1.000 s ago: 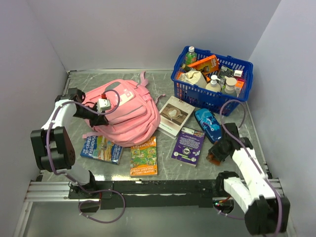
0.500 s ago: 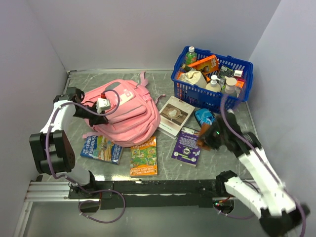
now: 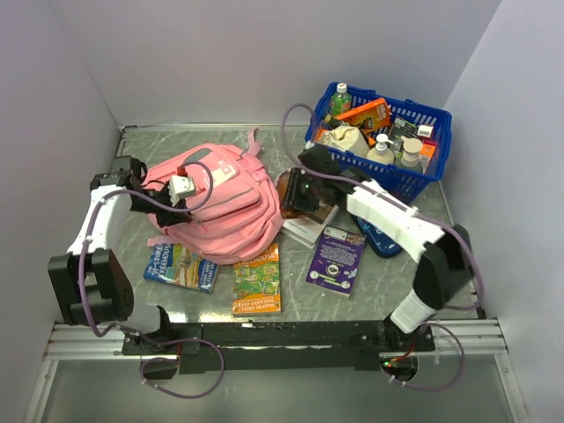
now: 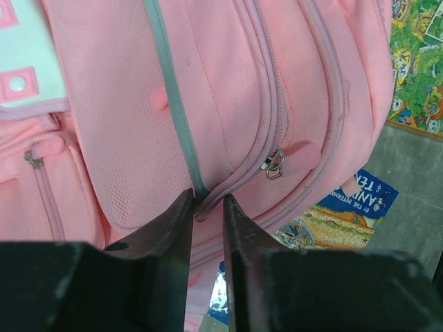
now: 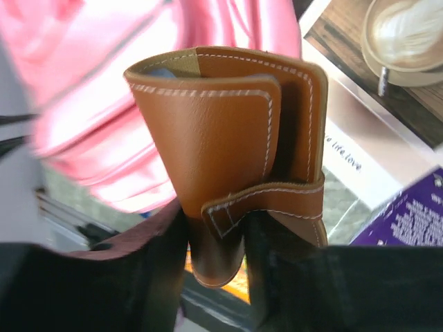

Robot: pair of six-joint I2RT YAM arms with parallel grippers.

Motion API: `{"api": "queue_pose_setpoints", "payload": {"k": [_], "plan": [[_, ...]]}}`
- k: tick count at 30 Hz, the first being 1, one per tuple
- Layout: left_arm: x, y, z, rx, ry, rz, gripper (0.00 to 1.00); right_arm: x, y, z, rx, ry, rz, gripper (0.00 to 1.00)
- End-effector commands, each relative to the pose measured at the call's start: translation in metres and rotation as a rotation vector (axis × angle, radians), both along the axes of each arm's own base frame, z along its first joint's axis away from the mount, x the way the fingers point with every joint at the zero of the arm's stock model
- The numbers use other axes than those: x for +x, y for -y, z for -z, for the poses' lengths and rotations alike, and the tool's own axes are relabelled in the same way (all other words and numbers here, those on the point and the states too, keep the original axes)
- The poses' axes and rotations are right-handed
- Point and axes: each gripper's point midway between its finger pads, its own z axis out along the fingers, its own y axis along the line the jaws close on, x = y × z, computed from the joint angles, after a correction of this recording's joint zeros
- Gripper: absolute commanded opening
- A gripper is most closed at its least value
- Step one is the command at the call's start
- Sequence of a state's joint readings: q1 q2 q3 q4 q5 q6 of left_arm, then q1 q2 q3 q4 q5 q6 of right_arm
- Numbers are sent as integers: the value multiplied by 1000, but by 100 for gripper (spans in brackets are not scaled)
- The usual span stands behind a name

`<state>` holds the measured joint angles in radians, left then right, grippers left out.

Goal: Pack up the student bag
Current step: Place the personal item at the center of the board.

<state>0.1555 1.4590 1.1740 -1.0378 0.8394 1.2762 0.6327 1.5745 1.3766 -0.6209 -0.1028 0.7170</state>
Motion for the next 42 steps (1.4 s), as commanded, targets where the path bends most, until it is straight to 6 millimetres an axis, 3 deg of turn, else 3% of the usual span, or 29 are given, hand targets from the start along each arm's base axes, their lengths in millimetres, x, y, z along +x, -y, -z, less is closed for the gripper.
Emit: {"api": "queue_pose_setpoints", "payload": {"k": [1,3,6,7,10,15,16,17,19,22,27,35,42], "plan": [[-10,14,-50,-91,61,1,30,15,-15,39,-63,-24,-104,50],[-9,18,-56,-102,63,10,36,19,-12,68,-129,-72,-111,54],[-6,19,-58,-64,58,13,36,24,-7,89,-201,-102,-110,63],[1,11,-56,-23,71,-14,36,26,-2,94,-229,-105,-94,65],[1,10,-53,-14,55,-23,36,25,9,97,-280,-116,-68,75],[2,45,-49,-61,33,31,38,15,26,80,-283,-110,-46,85],[-1,60,-47,-69,20,54,38,12,29,79,-280,-119,-39,85],[7,64,-44,-55,50,54,37,10,31,72,-261,-114,-34,86],[6,78,-35,-57,35,65,37,3,37,78,-266,-127,-28,86],[12,87,-25,-56,34,73,36,-2,52,80,-256,-140,4,87],[24,90,-9,-39,9,62,35,3,54,83,-154,-136,17,86],[36,98,7,33,44,25,33,32,35,76,95,-71,16,82],[39,87,16,102,37,-27,32,43,35,101,104,-103,29,80]]}}
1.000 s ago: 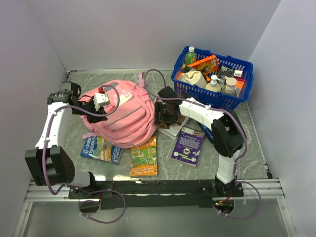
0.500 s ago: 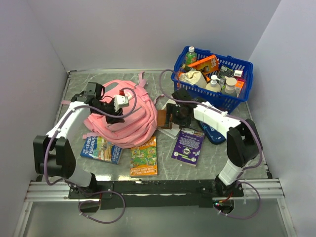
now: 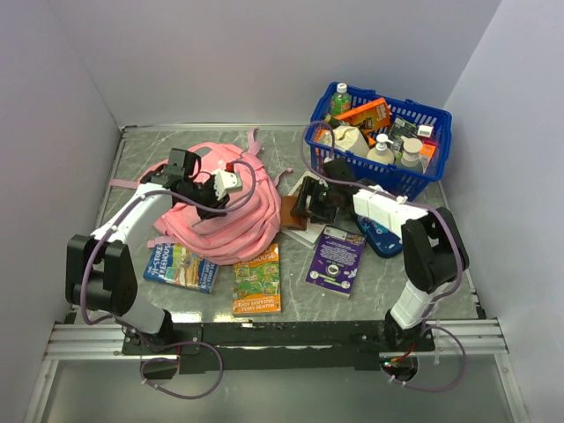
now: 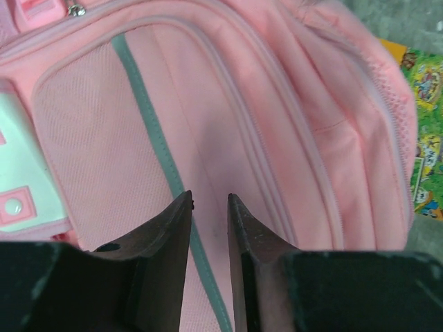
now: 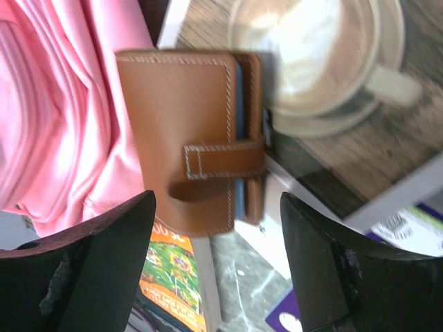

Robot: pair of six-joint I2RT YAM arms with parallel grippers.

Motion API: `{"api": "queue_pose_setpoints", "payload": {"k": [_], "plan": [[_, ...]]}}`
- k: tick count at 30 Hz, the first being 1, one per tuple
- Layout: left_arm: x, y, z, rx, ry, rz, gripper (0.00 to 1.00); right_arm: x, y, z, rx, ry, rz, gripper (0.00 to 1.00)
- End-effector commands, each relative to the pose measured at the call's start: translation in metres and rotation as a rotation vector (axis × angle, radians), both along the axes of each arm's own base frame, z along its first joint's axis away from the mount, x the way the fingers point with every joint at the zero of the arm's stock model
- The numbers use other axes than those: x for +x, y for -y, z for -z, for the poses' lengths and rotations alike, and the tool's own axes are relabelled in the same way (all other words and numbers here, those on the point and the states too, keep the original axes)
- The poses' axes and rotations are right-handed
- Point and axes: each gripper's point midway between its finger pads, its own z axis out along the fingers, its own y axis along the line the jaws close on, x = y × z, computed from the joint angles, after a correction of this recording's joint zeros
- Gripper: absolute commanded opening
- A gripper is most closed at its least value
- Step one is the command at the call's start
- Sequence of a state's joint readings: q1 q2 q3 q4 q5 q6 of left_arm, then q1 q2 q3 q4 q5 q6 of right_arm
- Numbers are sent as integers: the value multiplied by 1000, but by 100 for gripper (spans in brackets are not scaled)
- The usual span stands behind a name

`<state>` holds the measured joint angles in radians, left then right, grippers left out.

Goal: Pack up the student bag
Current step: Place the personal item at the center of the board, then pick up the personal item from the center of the board.

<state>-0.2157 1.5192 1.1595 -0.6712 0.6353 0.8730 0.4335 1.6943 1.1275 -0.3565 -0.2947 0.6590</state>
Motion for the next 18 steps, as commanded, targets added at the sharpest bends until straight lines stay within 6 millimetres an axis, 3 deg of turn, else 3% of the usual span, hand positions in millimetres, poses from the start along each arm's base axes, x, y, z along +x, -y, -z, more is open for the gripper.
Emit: {"api": "queue_pose_setpoints", "payload": {"k": [1,11,14,18], "plan": [[9,-8,0,40,30,-52,31,20,-5,5,43,38,8,79],[7,-14,5,76,22,-55,24,41,12,31,58,54,46,77],[7,-14,6,80,22,-53,20,38,5,40,92,36,26,75],[8,-13,11,91,11,-54,14,20,-11,50,206,-3,-14,69]]}}
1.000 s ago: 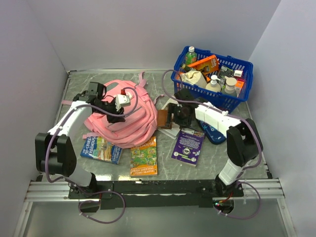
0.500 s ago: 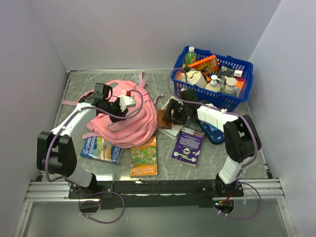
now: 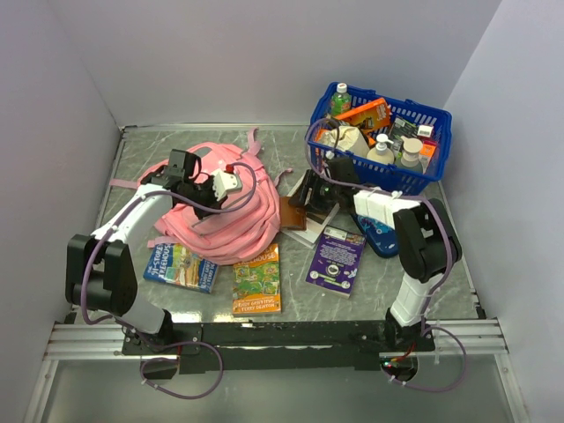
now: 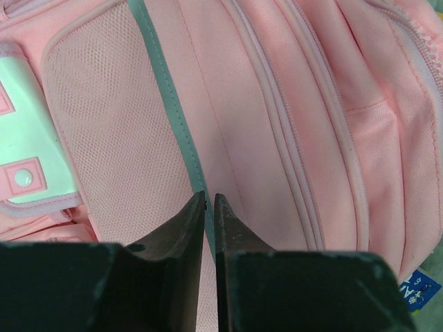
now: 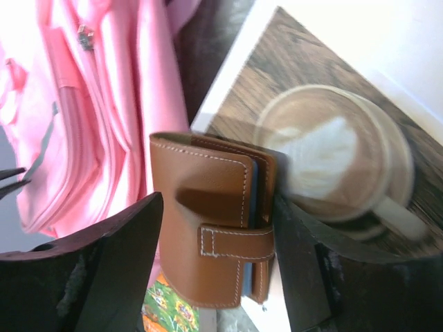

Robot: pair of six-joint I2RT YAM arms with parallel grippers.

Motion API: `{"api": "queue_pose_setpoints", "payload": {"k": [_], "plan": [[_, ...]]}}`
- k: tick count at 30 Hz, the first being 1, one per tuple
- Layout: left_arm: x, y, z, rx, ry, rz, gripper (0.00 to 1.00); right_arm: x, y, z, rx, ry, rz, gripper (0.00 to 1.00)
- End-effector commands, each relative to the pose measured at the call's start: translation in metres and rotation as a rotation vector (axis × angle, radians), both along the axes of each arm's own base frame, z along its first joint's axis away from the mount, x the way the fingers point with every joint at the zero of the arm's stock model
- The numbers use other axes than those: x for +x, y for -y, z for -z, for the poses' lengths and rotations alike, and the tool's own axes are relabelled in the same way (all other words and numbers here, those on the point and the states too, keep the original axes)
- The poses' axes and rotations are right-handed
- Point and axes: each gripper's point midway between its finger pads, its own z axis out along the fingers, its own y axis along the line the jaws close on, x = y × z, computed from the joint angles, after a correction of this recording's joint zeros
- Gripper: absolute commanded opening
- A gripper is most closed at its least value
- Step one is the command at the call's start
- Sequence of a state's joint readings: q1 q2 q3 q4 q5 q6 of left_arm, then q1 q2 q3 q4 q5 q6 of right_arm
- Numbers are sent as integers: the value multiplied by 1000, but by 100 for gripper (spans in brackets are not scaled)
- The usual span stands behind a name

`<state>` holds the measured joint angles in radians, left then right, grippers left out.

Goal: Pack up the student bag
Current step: Pick up the personal item from the center of the board.

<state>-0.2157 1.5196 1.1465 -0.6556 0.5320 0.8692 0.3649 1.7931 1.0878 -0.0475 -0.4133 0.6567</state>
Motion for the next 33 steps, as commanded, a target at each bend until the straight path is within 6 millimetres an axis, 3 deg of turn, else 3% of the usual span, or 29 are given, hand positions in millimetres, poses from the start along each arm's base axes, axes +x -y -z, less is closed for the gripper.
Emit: {"api": "queue_pose_setpoints", "payload": {"k": [1,7,17,21,33], "plan": [[0,3,3,6,-12,2,13,-29,-6,42,82,-134,-15,67],[1,9,5,8,-17,8,11,-50,-9,37,174,-145,-25,51],[-2,15,-8,3,-4,18,12,-59,-13,20,275,-132,-28,32],[-4,18,-12,-2,6,24,12,-59,-17,12,310,-117,-18,1],[-9,17,-16,0,20,25,11,-87,-53,-7,337,-130,-58,0]]}}
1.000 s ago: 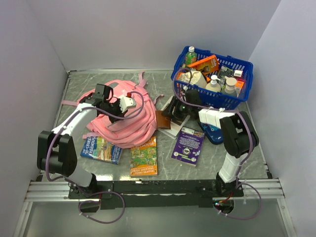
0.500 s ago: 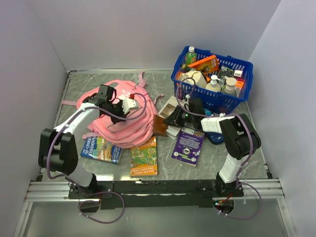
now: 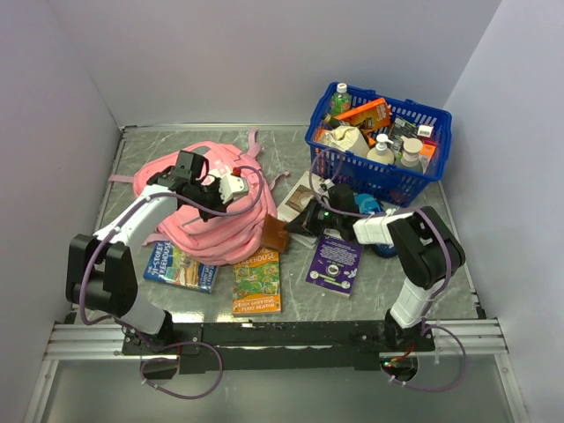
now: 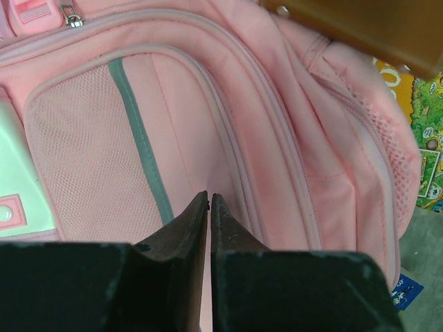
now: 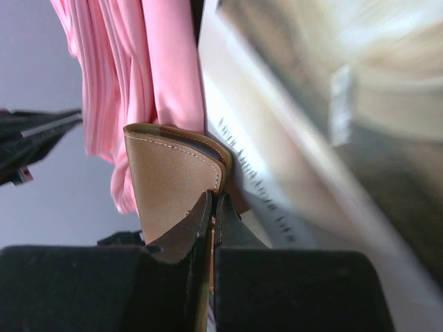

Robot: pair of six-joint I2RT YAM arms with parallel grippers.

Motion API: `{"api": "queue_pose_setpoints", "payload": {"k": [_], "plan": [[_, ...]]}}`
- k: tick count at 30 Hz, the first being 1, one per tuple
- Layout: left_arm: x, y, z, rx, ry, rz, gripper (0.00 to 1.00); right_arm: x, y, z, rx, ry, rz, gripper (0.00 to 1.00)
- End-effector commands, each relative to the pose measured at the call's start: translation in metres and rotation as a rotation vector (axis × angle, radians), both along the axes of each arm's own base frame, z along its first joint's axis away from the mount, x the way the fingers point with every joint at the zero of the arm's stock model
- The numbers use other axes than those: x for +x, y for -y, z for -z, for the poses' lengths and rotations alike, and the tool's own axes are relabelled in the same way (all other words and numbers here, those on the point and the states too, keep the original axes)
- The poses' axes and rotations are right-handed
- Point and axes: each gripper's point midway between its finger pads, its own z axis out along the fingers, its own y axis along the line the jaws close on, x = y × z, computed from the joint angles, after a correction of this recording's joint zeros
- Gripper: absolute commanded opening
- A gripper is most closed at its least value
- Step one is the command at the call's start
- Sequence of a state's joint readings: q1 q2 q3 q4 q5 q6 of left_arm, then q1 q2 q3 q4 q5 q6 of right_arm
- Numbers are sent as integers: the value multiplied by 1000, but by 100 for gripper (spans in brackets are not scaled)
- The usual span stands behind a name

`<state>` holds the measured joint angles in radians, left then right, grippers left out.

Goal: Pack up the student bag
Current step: Pick up the personal item from the center of the board.

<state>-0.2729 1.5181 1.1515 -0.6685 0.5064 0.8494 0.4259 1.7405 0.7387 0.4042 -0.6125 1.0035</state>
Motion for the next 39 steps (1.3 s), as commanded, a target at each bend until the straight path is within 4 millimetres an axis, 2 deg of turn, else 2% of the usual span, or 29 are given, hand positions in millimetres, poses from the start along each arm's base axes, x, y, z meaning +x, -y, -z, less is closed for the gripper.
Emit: {"api": "queue_pose_setpoints", "payload": {"k": [1,4,11,15,23,24,25,26,27,29,32,37,39], "plan": [[-1,2,-16,-16,32,-6,11,-20,-20,-19,-6,32,-47,0],[-1,0,-14,-8,41,-5,10,-33,-24,-15,-43,30,-77,0],[0,-2,-8,6,39,-13,9,-64,-21,15,-173,-15,-135,0],[0,-1,-9,0,39,-10,10,-66,-8,29,-255,-12,-109,0],[-1,-3,-6,11,43,-7,9,-73,4,28,-292,9,-106,0],[-1,-3,-6,10,45,-7,9,-74,3,28,-288,12,-115,2],[-1,-2,-6,8,42,-6,9,-79,0,29,-283,3,-136,9],[0,-2,-7,5,40,-8,9,-80,-1,28,-281,3,-144,32],[0,-1,-7,3,35,-7,9,-81,-2,28,-280,5,-155,42],[0,-1,-7,2,29,-9,9,-83,-3,28,-275,8,-167,55],[0,-2,-7,7,35,-7,9,-84,-2,23,-271,24,-173,60],[1,-3,-7,11,35,-12,9,-92,0,28,-273,3,-188,60],[0,-2,-6,9,30,-10,9,-92,-8,22,-209,9,-197,60]]}}
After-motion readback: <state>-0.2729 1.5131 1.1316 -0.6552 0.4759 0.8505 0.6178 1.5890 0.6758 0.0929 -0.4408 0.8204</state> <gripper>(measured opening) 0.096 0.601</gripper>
